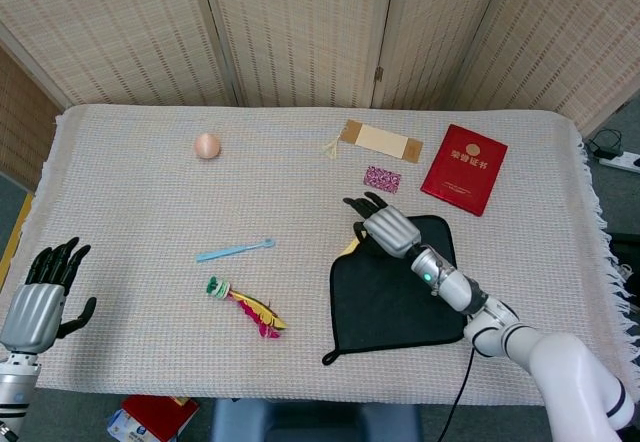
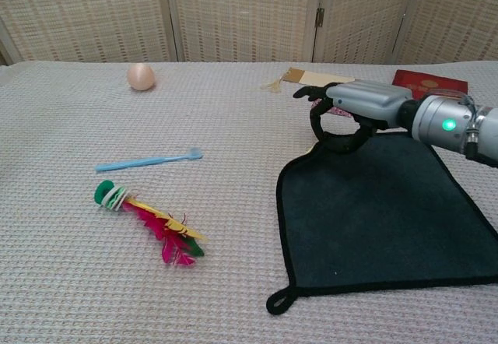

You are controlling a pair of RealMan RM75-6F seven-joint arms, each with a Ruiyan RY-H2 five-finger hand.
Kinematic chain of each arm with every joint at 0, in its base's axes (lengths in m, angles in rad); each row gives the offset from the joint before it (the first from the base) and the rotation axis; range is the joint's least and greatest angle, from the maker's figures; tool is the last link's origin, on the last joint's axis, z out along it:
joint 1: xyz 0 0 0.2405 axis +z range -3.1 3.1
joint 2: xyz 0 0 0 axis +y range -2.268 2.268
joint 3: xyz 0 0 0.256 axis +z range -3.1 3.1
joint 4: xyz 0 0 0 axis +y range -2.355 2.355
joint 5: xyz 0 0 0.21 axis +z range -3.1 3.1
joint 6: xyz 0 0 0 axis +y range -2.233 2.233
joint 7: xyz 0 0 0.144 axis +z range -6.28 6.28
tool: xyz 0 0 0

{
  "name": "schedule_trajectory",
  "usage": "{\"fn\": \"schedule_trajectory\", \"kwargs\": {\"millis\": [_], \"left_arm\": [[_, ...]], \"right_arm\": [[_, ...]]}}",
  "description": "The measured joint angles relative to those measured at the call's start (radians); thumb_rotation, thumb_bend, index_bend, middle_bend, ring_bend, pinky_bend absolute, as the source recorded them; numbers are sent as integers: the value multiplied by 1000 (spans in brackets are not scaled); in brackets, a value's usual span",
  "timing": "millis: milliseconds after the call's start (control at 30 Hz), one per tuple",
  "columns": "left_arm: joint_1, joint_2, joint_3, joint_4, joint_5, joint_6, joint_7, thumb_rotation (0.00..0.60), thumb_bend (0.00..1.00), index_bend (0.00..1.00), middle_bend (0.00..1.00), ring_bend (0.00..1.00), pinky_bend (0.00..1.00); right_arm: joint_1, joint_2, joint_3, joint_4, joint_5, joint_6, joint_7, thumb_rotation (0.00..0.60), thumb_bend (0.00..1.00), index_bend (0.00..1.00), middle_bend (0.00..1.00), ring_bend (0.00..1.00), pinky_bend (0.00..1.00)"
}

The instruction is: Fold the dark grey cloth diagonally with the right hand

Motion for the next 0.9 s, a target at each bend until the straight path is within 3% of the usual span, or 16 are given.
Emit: {"fn": "schedule_trajectory", "kwargs": {"millis": [433,900], "left_arm": [[-2,-10,9,-2,11,-2,23,564,478,0,0,0,0],[-2,-14,14,-5,17,-1,31,564,478,0,0,0,0]], "right_arm": [[-189,193,-136,-232,-66,126,-123,600,502,662,83,100,0],[-304,300,-207,-380,-118,205,-175,600,503,662,90,101,0]]}}
